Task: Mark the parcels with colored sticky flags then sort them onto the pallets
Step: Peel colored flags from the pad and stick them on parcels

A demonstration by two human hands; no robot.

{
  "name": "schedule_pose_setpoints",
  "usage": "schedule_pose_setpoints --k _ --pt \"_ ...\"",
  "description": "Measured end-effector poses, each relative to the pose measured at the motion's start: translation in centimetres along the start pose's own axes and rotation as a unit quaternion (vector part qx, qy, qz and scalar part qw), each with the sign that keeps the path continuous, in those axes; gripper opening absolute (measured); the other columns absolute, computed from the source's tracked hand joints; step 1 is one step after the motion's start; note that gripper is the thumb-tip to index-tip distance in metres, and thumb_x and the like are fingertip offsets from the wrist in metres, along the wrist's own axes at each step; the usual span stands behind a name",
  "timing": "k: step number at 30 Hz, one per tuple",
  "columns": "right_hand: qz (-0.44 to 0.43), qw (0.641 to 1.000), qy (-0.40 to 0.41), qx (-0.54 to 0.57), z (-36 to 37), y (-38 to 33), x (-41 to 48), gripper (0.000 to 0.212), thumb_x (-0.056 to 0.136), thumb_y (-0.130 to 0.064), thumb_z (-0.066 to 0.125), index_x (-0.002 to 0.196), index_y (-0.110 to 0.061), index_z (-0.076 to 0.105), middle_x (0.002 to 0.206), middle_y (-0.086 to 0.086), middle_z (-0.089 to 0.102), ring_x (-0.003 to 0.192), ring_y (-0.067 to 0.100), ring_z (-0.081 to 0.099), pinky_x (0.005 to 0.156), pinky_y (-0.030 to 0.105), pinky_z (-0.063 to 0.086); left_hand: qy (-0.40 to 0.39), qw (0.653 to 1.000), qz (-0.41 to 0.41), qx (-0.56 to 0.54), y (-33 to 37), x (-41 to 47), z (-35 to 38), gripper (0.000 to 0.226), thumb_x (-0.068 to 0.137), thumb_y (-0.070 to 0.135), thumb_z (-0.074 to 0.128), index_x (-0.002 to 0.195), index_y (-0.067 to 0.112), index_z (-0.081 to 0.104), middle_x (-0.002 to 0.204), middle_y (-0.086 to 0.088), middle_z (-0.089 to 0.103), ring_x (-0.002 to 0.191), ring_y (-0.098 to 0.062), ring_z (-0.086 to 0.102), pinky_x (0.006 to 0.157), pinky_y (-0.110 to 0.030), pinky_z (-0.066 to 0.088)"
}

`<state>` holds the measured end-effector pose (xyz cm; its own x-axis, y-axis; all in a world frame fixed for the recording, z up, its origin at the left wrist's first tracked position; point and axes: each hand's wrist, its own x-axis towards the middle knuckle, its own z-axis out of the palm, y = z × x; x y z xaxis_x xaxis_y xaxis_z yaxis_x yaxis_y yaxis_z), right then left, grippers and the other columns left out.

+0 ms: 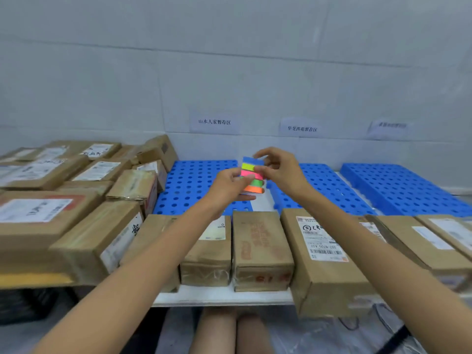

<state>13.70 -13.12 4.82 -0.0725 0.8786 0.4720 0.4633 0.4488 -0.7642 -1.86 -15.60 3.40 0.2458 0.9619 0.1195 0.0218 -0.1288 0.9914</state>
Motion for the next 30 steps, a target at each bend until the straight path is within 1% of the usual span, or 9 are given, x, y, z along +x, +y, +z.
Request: schedule_pose_setpoints --k 3,6,8,12,15,19,22,24,30 --pt "-0.03 0.993 0.096 -0.064 2.4 -1.0 -1.7 0.035 0.084 -0.016 0.068 0.118 -0.013 0.06 0.097 0.001 0.057 0.076 0.01 0.056 0.069 0.02 0.046 0.054 0.994 0.001 -0.093 0.2 -1.5 0.1 0.012 0.096 0.01 0.052 0.099 0.01 0.063 0.097 -0.012 0.069 0.072 -0.016 0.072 0.063 -0.022 0.058" --pt "-0.025 0.985 0.094 -0.141 4.5 -1.1 -3.0 0.035 0.092 -0.023 0.058 0.125 -0.012 0.058 0.119 0.003 0.055 0.109 0.018 0.049 0.084 0.02 0.034 0.096 0.988 -0.012 -0.12 -0.4 -1.7 0.0 0.013 0.095 0.01 0.054 0.103 0.007 0.064 0.097 -0.016 0.069 0.066 -0.017 0.071 0.061 -0.021 0.057" --pt "-0.022 0.982 0.08 -0.169 5.4 -1.0 -3.8 0.033 0.095 -0.023 0.052 0.127 -0.014 0.057 0.124 0.002 0.054 0.117 0.018 0.042 0.082 0.014 0.025 0.107 0.987 -0.018 -0.121 -0.8 -1.7 0.0 0.015 0.095 0.01 0.054 0.105 0.005 0.064 0.1 -0.019 0.069 0.069 -0.019 0.071 0.065 -0.023 0.058" --pt "-0.017 0.979 0.097 -0.177 5.7 -0.7 -4.1 0.034 0.096 -0.023 0.051 0.128 -0.014 0.056 0.133 0.001 0.051 0.125 0.017 0.038 0.088 0.014 0.025 0.108 0.986 -0.027 -0.126 -1.4 -1.9 0.0 0.014 0.095 0.01 0.054 0.103 0.008 0.065 0.099 -0.018 0.07 0.071 -0.02 0.072 0.068 -0.027 0.059" --pt "-0.018 0.978 0.112 -0.177 5.9 -0.5 -3.6 0.032 0.095 -0.025 0.053 0.125 -0.016 0.059 0.132 -0.002 0.053 0.124 0.015 0.04 0.088 0.015 0.026 0.111 0.986 -0.026 -0.122 -1.5 -1.7 -0.3 0.013 0.095 0.01 0.054 0.101 0.009 0.065 0.096 -0.016 0.07 0.07 -0.019 0.072 0.066 -0.025 0.059" --pt "-0.018 0.98 0.129 -0.151 6.1 -0.3 -2.4 0.031 0.094 -0.025 0.054 0.123 -0.014 0.061 0.125 -0.002 0.058 0.119 0.015 0.045 0.087 0.012 0.025 0.113 0.987 -0.03 -0.114 -1.5 -0.6 -0.8 0.018 0.095 0.011 0.055 0.108 0.004 0.064 0.1 -0.017 0.07 0.078 -0.025 0.072 0.065 -0.025 0.059" --pt "-0.018 0.985 0.089 -0.15 6.3 0.1 -1.0 0.034 0.095 -0.027 0.053 0.124 -0.012 0.059 0.127 0.0 0.056 0.121 0.017 0.044 0.088 0.014 0.026 0.119 0.987 -0.03 -0.103 -1.6 0.4 -1.1 0.02 0.095 0.013 0.055 0.109 0.002 0.064 0.099 -0.019 0.07 0.08 -0.025 0.072 0.064 -0.024 0.058" --pt "-0.018 0.985 0.075 -0.157 6.4 0.4 -0.2 0.034 0.095 -0.028 0.052 0.124 -0.011 0.059 0.129 0.0 0.055 0.122 0.017 0.043 0.089 0.016 0.028 0.12 0.987 -0.031 -0.102 -1.8 1.1 -1.5 0.021 0.094 0.014 0.056 0.108 0.001 0.064 0.099 -0.019 0.07 0.081 -0.024 0.072 0.067 -0.026 0.059" --pt "-0.011 0.985 0.11 -0.13 7.4 1.7 1.4 0.024 0.092 -0.029 0.057 0.111 -0.018 0.066 0.117 -0.005 0.062 0.113 0.013 0.05 0.081 0.017 0.031 0.116 0.987 -0.056 -0.1 -3.1 3.5 -2.2 0.018 0.094 0.013 0.056 0.104 0.002 0.066 0.096 -0.015 0.07 0.078 -0.019 0.072 0.066 -0.026 0.059"
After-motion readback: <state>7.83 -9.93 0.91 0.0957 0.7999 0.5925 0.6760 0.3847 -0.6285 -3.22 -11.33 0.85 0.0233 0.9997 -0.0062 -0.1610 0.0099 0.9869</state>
